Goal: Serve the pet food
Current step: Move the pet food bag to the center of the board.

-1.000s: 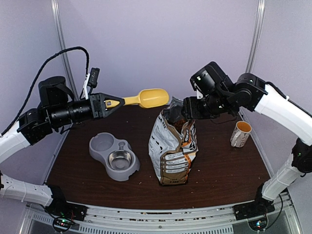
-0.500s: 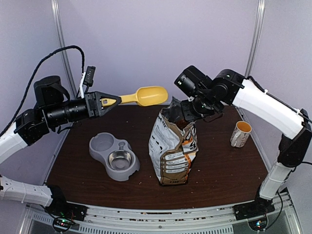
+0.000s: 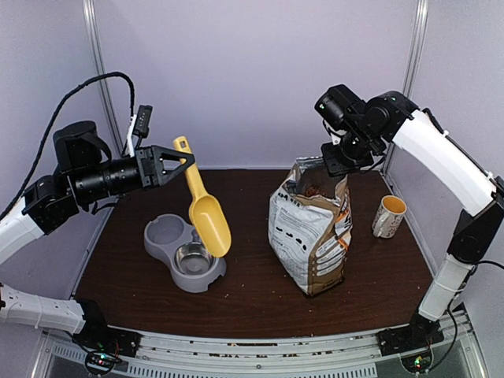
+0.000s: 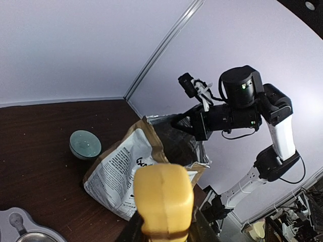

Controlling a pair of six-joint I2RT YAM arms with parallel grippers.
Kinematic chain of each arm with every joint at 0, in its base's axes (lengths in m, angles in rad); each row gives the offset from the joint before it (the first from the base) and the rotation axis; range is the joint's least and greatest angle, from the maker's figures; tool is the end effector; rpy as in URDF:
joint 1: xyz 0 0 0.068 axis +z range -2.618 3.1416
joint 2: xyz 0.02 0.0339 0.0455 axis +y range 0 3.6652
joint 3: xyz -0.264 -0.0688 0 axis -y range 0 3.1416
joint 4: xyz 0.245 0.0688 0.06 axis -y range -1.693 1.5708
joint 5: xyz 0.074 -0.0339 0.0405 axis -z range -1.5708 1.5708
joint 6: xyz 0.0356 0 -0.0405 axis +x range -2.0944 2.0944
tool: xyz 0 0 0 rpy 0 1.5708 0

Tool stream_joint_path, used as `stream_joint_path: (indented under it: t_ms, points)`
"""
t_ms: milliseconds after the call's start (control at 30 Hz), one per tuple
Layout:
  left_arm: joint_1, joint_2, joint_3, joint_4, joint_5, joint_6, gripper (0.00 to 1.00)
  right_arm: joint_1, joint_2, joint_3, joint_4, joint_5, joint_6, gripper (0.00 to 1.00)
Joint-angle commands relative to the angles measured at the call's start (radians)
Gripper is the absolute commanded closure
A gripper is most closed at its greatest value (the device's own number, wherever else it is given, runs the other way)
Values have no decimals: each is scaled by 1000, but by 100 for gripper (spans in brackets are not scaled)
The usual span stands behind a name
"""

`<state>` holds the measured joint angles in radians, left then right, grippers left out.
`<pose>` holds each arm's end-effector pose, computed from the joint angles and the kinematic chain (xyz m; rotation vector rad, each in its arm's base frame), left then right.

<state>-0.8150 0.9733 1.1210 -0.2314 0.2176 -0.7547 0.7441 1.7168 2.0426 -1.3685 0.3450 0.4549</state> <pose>0.1407 -0.1605 0.4181 0.2395 1.8280 -1.3340 0.2476 0.2116 0.4171 -0.2454 2.5080 0.0219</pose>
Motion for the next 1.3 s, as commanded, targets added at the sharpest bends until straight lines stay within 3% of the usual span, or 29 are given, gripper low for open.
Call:
stream_joint_path:
  t_ms: [0,233,367,467,567,700,867,1033,1267]
  points:
    - [6,-20,3,97,31,-14,73,43,-110,71,128,115,-2,100]
    - [7,-66,-50,39,24,-10,78,162,-130,-162,258,53,59,100]
    - [8,-68,-68,17,-2,-15,78,208,-133,-268,389,-124,71,100]
    - [7,-60,-62,35,-10,-15,78,214,-153,-285,388,-103,94,100]
    - [8,-43,-48,53,-1,-18,78,207,-180,-242,318,40,94,79]
    - [8,-6,-21,83,26,-22,78,189,-244,-202,276,106,79,45]
    - [8,52,47,139,57,-23,79,197,-361,-236,356,51,58,20]
    - [1,114,136,202,88,-35,81,212,-527,-451,625,-195,64,12]
    - [-58,157,169,398,-48,-36,81,260,-667,-796,1123,-469,212,12]
